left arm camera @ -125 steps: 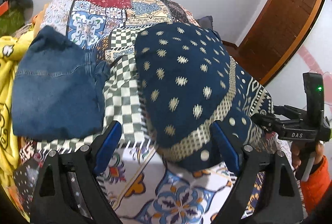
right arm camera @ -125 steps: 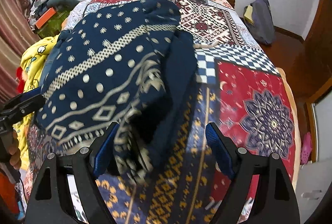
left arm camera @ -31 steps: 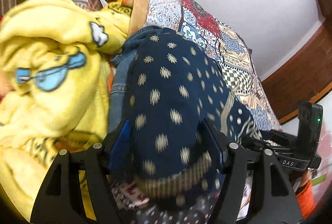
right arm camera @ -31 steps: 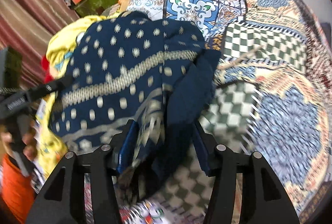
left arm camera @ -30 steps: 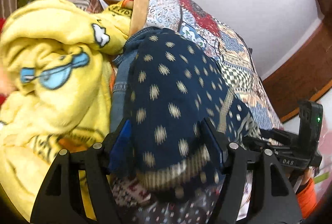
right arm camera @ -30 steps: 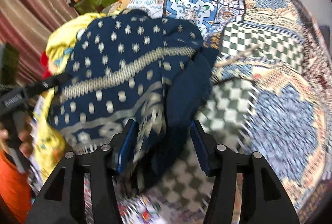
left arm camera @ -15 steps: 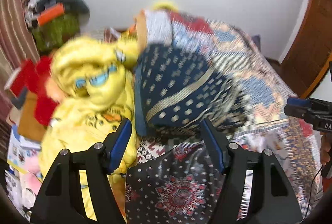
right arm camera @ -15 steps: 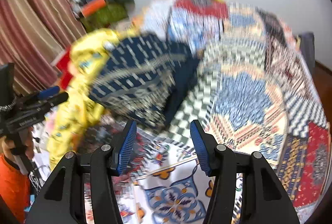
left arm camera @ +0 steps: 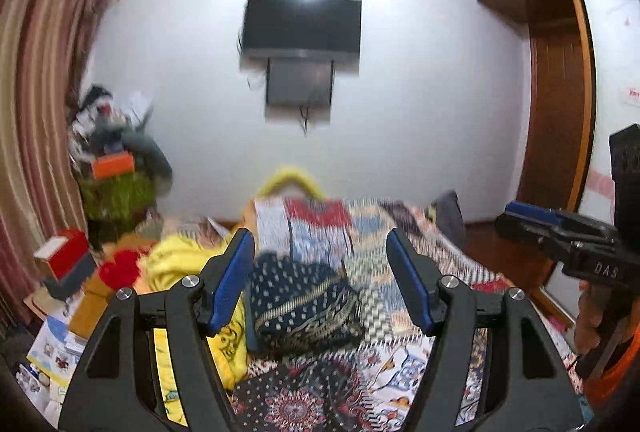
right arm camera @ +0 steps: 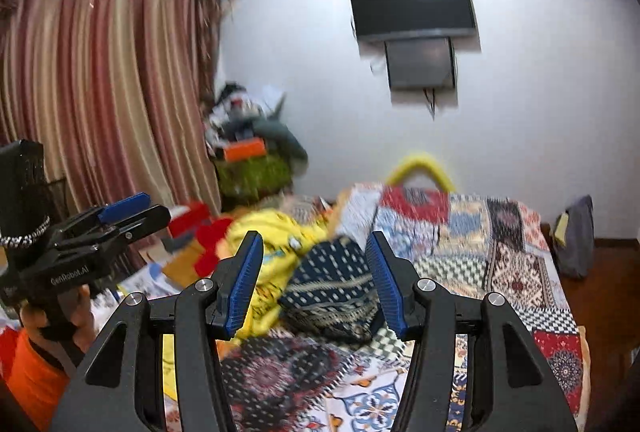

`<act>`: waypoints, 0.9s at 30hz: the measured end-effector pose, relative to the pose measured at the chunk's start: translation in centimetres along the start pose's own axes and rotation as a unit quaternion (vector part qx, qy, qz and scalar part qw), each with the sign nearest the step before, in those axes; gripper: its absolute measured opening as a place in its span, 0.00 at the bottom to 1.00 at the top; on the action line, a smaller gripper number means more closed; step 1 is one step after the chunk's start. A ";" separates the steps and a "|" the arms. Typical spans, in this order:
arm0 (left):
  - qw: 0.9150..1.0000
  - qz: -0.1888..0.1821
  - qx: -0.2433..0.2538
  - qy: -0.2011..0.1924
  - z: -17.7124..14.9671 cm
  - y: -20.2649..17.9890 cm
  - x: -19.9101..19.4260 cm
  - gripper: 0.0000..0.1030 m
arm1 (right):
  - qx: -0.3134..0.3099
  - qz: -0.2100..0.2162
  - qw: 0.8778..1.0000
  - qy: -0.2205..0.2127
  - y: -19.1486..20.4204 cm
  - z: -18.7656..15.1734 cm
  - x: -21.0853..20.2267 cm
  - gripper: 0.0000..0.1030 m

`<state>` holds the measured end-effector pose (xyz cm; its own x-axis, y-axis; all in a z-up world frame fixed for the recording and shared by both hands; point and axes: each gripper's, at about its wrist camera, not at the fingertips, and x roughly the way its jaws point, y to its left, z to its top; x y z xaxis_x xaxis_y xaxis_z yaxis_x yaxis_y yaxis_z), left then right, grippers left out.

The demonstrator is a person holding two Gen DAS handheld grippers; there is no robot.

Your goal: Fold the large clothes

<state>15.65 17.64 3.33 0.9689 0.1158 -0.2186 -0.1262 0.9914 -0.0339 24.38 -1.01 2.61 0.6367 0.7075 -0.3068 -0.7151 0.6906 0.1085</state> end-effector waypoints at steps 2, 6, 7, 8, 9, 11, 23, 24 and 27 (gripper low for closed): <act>1.000 0.003 0.003 -0.022 0.0 -0.9 -1.8 0.66 | -0.009 -0.011 1.000 -0.024 1.2 -0.2 -1.4 0.49; 0.998 0.020 0.003 -0.055 -0.8 -2.2 -4.2 0.66 | -0.037 -0.044 0.997 -0.055 3.3 -0.9 -2.9 0.49; 0.998 0.021 0.000 -0.058 -1.0 -2.3 -4.7 0.66 | -0.041 -0.050 0.996 -0.062 3.7 -1.1 -3.2 0.49; 0.998 0.023 -0.002 -0.058 -1.3 -2.5 -5.0 0.67 | -0.045 -0.055 0.995 -0.067 4.1 -1.3 -3.5 0.49; 0.998 0.025 -0.005 -0.058 -1.6 -2.6 -5.2 0.70 | -0.048 -0.060 0.995 -0.068 4.2 -1.4 -3.5 0.49; 0.997 0.038 -0.007 -0.063 -1.9 -2.7 -5.7 0.80 | -0.050 -0.072 0.994 -0.071 4.5 -1.6 -3.7 0.50; 0.995 0.064 -0.006 -0.081 -3.3 -2.9 -6.4 0.98 | -0.012 -0.104 0.992 -0.067 3.6 -1.8 -3.3 0.85; 0.995 0.065 -0.005 -0.080 -3.4 -3.0 -6.2 0.98 | -0.013 -0.106 0.992 -0.068 3.6 -1.8 -3.4 0.86; 0.995 0.063 -0.007 -0.076 -3.7 -3.1 -6.0 0.98 | -0.018 -0.113 0.991 -0.071 3.7 -1.7 -3.7 0.87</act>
<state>9.41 13.63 1.19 0.9660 0.2483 -0.0713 -0.2509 0.9676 -0.0296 18.91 -1.36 2.50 0.8139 0.5517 -0.1822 -0.5583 0.8295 0.0178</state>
